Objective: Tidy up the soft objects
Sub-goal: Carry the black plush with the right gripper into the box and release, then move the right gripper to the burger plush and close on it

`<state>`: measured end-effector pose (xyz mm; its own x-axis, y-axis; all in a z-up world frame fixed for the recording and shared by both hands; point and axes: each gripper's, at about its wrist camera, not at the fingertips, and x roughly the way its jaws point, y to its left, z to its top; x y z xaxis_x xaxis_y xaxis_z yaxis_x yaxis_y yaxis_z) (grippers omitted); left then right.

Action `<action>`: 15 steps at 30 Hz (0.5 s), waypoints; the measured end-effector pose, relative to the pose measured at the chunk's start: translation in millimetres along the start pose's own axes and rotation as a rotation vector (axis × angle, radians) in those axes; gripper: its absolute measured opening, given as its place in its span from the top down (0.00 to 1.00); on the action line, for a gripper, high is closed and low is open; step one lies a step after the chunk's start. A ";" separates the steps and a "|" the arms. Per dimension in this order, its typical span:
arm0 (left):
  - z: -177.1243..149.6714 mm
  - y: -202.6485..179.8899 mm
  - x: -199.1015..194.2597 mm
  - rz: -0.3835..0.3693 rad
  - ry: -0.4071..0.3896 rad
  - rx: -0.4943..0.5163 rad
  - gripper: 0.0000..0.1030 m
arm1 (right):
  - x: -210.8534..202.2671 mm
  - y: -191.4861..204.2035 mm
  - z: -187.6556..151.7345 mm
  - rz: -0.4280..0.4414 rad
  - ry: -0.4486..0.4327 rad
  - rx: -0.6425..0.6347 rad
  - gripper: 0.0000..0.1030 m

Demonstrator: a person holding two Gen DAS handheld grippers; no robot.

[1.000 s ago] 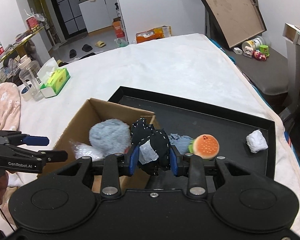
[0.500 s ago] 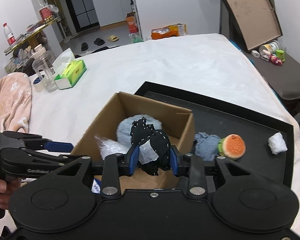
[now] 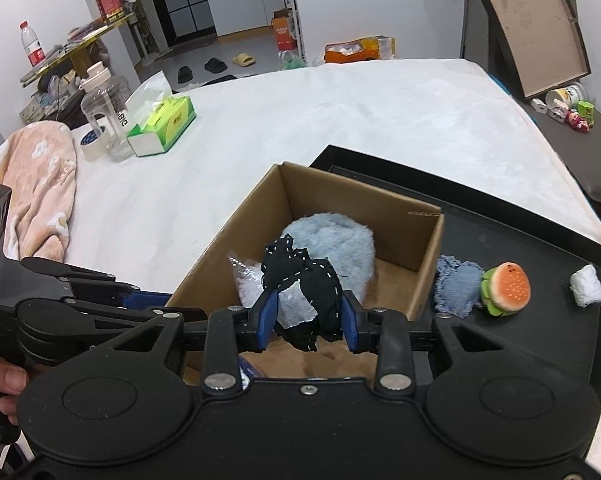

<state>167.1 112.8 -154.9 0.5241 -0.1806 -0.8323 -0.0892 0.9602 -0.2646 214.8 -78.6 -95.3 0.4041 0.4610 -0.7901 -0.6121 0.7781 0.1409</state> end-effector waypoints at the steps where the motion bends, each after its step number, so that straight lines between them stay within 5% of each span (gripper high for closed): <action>1: -0.3 -0.2 -0.4 -0.003 -0.002 0.004 0.84 | 1.4 1.6 -0.7 0.002 0.004 -0.001 0.67; 5: -0.4 0.6 -0.5 -0.009 -0.004 -0.001 0.85 | 6.1 5.9 -1.6 0.008 0.015 -0.002 0.66; 15: 2.7 -2.0 -1.7 0.009 -0.004 0.004 0.84 | 7.6 12.0 -1.8 0.050 0.026 -0.007 0.45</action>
<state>168.6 111.8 -151.6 0.5271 -0.1711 -0.8324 -0.0906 0.9626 -0.2553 209.3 -66.5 -100.7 0.3554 0.4879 -0.7973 -0.6357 0.7515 0.1765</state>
